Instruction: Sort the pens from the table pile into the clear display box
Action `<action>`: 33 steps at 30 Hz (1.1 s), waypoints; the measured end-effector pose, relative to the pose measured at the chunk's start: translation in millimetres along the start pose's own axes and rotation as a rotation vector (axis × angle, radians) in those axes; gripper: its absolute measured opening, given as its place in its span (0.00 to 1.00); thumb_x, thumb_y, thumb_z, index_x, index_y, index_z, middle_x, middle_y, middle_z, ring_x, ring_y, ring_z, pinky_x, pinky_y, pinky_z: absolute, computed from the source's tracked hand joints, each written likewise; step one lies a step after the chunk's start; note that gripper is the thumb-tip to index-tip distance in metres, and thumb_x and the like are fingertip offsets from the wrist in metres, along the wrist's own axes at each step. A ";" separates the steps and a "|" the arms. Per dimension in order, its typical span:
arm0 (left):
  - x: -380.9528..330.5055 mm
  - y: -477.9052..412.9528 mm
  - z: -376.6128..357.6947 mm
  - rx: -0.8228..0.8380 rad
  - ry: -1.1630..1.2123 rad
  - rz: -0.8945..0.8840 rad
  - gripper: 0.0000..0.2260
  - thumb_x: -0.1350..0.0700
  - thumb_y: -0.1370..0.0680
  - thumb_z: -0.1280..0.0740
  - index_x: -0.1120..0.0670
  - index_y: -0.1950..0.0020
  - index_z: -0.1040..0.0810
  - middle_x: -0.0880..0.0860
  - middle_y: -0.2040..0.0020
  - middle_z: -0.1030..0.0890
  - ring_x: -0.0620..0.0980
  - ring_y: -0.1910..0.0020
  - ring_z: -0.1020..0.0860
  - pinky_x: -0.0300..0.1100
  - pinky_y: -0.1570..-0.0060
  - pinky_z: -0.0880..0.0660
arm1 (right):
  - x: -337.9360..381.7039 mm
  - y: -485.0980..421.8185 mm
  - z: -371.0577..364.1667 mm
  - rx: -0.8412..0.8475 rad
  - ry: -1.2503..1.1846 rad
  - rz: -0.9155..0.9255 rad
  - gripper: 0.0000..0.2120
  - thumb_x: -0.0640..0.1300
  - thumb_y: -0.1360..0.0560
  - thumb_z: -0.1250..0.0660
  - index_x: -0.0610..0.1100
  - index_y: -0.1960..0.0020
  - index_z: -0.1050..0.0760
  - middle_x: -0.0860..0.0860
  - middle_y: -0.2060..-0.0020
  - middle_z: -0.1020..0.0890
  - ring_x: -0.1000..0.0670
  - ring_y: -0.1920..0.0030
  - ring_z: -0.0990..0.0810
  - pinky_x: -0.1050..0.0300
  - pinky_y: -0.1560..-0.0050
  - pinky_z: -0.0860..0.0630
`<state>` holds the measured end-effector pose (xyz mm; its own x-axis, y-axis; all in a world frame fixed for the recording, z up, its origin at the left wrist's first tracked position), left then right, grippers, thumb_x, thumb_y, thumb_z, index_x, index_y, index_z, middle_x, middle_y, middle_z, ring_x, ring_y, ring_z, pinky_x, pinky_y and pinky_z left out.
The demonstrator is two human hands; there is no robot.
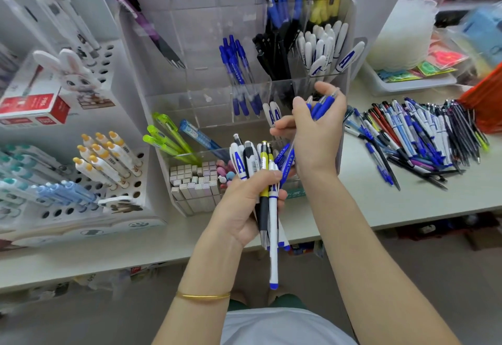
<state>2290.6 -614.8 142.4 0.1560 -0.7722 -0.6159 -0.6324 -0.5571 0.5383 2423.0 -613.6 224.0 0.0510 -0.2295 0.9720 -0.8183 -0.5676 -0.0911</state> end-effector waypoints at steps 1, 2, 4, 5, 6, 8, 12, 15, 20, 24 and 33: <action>0.1 -0.9 0.1 0.010 0.013 0.011 0.11 0.65 0.28 0.30 0.63 0.47 0.26 0.62 0.54 0.25 0.46 0.75 0.25 0.36 0.76 0.27 | -2.1 0.1 0.9 -0.004 -0.018 -0.025 0.10 0.35 0.20 0.41 0.44 0.42 0.35 0.50 0.68 0.23 0.50 0.73 0.21 0.55 0.67 0.20; 0.7 -1.5 0.5 0.020 0.021 0.029 0.13 0.65 0.30 0.28 0.62 0.48 0.26 0.61 0.56 0.25 0.46 0.75 0.25 0.36 0.76 0.27 | -4.7 0.1 1.4 -0.004 -0.036 -0.054 0.06 0.36 0.20 0.41 0.42 0.44 0.35 0.48 0.68 0.24 0.51 0.74 0.22 0.55 0.68 0.20; 0.7 -2.8 0.6 0.045 0.029 0.044 0.16 0.63 0.33 0.28 0.62 0.48 0.26 0.59 0.59 0.26 0.46 0.75 0.25 0.36 0.76 0.27 | -8.5 1.6 -0.1 0.010 -0.049 -0.099 0.02 0.38 0.19 0.42 0.40 0.47 0.34 0.46 0.66 0.26 0.51 0.74 0.21 0.55 0.70 0.20; 0.3 -2.6 -1.1 0.061 0.025 0.043 0.16 0.62 0.34 0.29 0.62 0.48 0.26 0.58 0.62 0.26 0.46 0.75 0.25 0.36 0.76 0.27 | -9.2 2.5 -1.9 0.021 -0.040 -0.104 0.02 0.39 0.19 0.42 0.41 0.47 0.34 0.46 0.66 0.25 0.51 0.73 0.21 0.55 0.70 0.20; 0.0 -2.4 -3.4 0.075 0.014 0.042 0.15 0.62 0.34 0.30 0.62 0.49 0.27 0.57 0.64 0.26 0.46 0.75 0.26 0.36 0.76 0.27 | -9.5 3.0 -3.8 0.032 -0.020 -0.093 0.04 0.38 0.19 0.42 0.41 0.45 0.34 0.46 0.65 0.25 0.51 0.73 0.20 0.55 0.69 0.20; -2.0 -2.2 -7.6 0.081 -0.042 0.016 0.12 0.62 0.35 0.30 0.60 0.53 0.26 0.55 0.67 0.26 0.46 0.76 0.26 0.36 0.76 0.28 | -8.7 3.0 -7.5 0.058 0.058 -0.040 0.13 0.36 0.19 0.43 0.42 0.35 0.37 0.47 0.61 0.24 0.51 0.71 0.19 0.55 0.65 0.19; -7.1 -1.3 -9.7 0.041 -0.140 -0.053 0.08 0.65 0.34 0.30 0.60 0.56 0.24 0.54 0.69 0.23 0.47 0.76 0.26 0.35 0.76 0.28 | -3.8 5.3 -15.0 0.154 0.322 0.141 0.25 0.32 0.20 0.44 0.46 0.26 0.45 0.47 0.51 0.26 0.50 0.65 0.18 0.61 0.59 0.20; -9.0 -0.9 -6.9 -0.012 -0.169 -0.080 0.05 0.70 0.27 0.33 0.61 0.56 0.25 0.55 0.69 0.24 0.47 0.77 0.27 0.35 0.76 0.29 | -3.7 5.9 -16.6 0.197 0.447 0.200 0.27 0.33 0.21 0.42 0.49 0.26 0.44 0.47 0.42 0.29 0.50 0.58 0.19 0.65 0.55 0.22; -14.5 -0.3 -3.7 -0.058 -0.204 -0.108 0.06 0.70 0.26 0.35 0.61 0.53 0.26 0.55 0.67 0.24 0.46 0.77 0.27 0.35 0.76 0.29 | 0.7 6.5 -19.3 0.286 0.628 0.324 0.17 0.38 0.22 0.38 0.46 0.34 0.31 0.44 0.28 0.41 0.44 0.35 0.29 0.47 0.35 0.29; -22.5 -0.6 4.0 -0.099 -0.247 -0.156 0.06 0.70 0.26 0.34 0.62 0.52 0.26 0.54 0.68 0.22 0.47 0.77 0.27 0.35 0.76 0.29 | 1.6 10.2 -19.2 0.470 0.596 0.263 0.18 0.42 0.22 0.45 0.50 0.35 0.27 0.50 0.23 0.50 0.64 0.27 0.49 0.75 0.31 0.48; -43.8 1.0 15.6 -0.187 -0.338 -0.256 0.06 0.68 0.26 0.32 0.64 0.50 0.23 0.57 0.67 0.22 0.49 0.74 0.25 0.37 0.74 0.28 | 46.2 24.2 -16.2 0.224 1.182 0.969 0.29 0.28 0.32 0.40 0.47 0.34 0.25 0.42 0.28 0.38 0.41 0.31 0.38 0.47 0.35 0.33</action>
<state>2271.4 -576.7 161.0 0.0137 -0.4770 -0.8788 -0.4533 -0.7863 0.4198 2396.3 -625.1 270.2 -0.9863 0.1070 0.1252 -0.1641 -0.7036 -0.6913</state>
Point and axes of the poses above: each hand's wrist, its own y-axis away from the middle knuckle, its own z-axis out of the back of the hand, x = y × z, the point moved 9 cm from there along -y, towards the middle knuckle
